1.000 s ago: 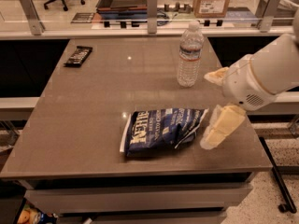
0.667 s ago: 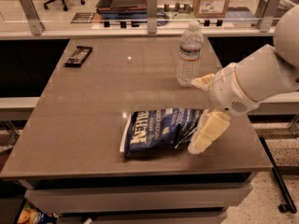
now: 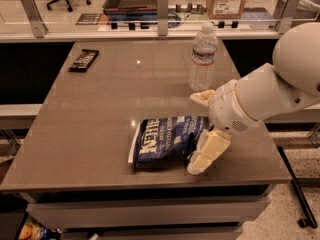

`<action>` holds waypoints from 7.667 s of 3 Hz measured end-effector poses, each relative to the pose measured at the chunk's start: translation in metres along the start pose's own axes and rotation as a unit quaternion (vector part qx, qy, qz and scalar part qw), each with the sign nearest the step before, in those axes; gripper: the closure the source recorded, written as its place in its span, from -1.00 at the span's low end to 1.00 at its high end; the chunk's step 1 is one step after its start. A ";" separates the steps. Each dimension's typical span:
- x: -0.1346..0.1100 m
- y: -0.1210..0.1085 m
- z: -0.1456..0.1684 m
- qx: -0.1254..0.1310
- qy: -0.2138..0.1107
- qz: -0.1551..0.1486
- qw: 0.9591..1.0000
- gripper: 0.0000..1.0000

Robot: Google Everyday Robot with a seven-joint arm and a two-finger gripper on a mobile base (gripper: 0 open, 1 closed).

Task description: Move blue chip bag near rxbar chocolate

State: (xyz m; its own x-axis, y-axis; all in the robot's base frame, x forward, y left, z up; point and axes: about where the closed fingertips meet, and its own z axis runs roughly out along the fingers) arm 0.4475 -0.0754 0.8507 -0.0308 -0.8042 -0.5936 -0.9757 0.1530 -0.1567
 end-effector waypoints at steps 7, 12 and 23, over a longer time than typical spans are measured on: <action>-0.025 -0.005 -0.004 0.008 0.010 -0.019 1.000 1.00; -0.130 -0.111 -0.038 0.088 0.072 -0.051 0.992 1.00; -0.206 -0.259 0.124 0.207 0.017 -0.156 0.966 0.15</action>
Offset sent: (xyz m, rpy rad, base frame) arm -0.0022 0.0100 -0.0034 0.0173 -0.0063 0.0286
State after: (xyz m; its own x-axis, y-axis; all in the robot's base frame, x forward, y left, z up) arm 0.7339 0.1216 0.9155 0.2369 -0.8652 -0.4420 -0.7684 0.1116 -0.6302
